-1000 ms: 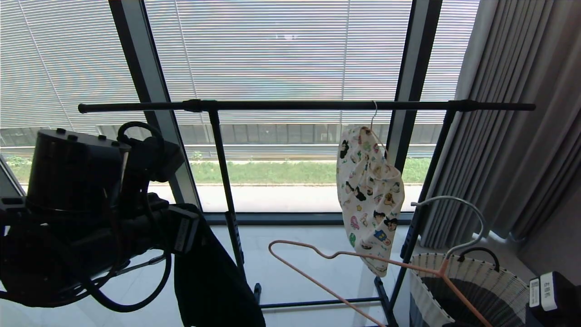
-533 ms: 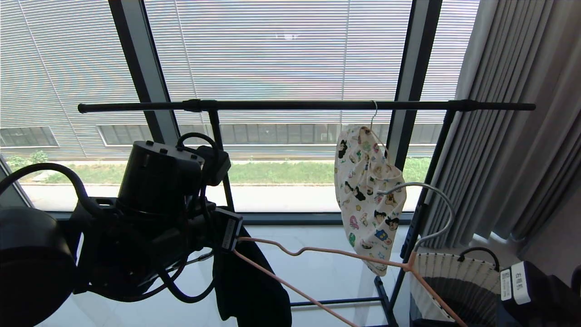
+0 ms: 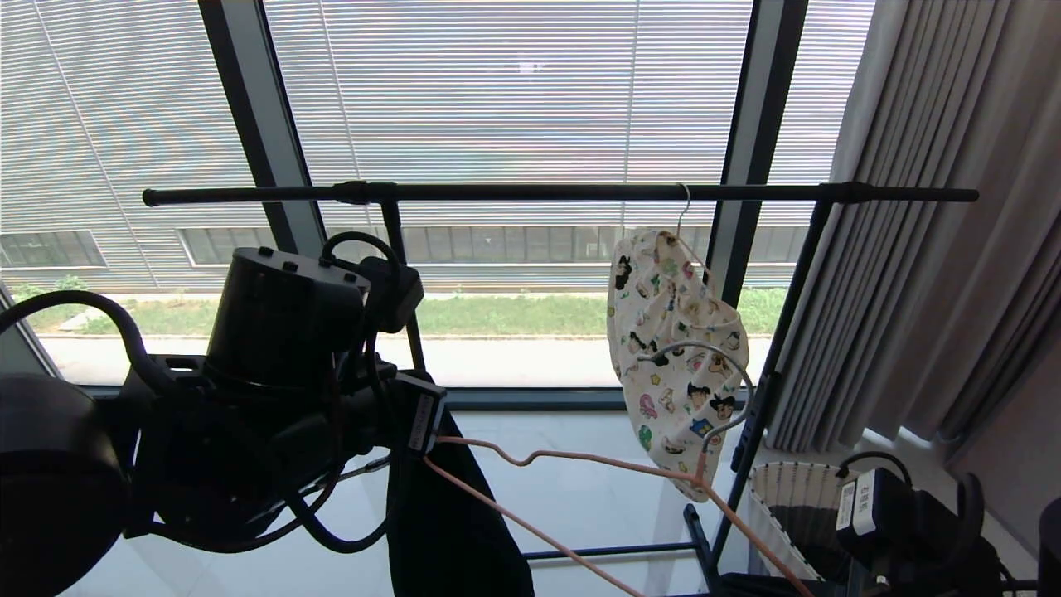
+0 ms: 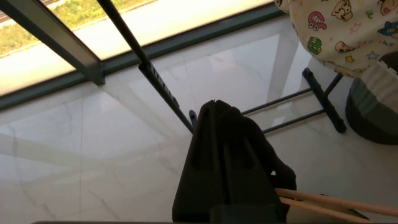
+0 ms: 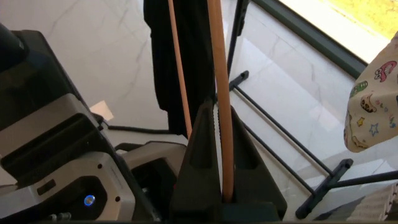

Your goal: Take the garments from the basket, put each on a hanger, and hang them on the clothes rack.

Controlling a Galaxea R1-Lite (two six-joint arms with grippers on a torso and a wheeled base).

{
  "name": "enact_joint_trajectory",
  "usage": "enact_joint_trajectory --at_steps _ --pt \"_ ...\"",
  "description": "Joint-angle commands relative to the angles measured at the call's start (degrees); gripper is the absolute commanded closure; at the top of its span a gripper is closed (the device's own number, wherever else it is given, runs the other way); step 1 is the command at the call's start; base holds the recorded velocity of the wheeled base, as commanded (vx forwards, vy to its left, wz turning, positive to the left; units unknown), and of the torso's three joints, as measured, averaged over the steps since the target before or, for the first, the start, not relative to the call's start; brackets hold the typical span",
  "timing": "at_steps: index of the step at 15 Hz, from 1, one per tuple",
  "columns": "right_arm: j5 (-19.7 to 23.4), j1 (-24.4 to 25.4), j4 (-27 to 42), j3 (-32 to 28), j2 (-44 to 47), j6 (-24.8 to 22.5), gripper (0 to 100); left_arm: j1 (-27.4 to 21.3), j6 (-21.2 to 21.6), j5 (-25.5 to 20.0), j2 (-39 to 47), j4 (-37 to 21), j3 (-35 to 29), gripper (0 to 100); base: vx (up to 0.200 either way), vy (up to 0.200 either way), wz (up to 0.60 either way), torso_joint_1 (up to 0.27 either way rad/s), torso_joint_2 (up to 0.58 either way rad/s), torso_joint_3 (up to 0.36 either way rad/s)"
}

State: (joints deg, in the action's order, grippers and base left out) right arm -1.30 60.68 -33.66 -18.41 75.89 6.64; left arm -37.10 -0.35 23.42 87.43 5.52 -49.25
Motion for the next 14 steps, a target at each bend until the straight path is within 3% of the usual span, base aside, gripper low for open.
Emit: enact_joint_trajectory --at_steps 1,11,14 --pt "-0.01 -1.09 -0.09 -0.84 0.49 0.04 100 -0.08 0.0 -0.04 -0.86 0.01 0.21 100 0.0 0.0 0.0 0.0 0.0 0.0" --pt "0.07 -0.39 -5.98 -5.59 11.21 -0.05 100 -6.32 0.09 -0.48 -3.23 0.01 0.03 100 0.0 0.0 0.0 0.0 0.0 0.0" --pt "0.25 -0.22 -8.71 -6.64 14.47 0.04 100 -9.75 0.27 -5.05 -5.17 -0.07 0.38 100 0.0 0.0 0.0 0.0 0.0 0.0"
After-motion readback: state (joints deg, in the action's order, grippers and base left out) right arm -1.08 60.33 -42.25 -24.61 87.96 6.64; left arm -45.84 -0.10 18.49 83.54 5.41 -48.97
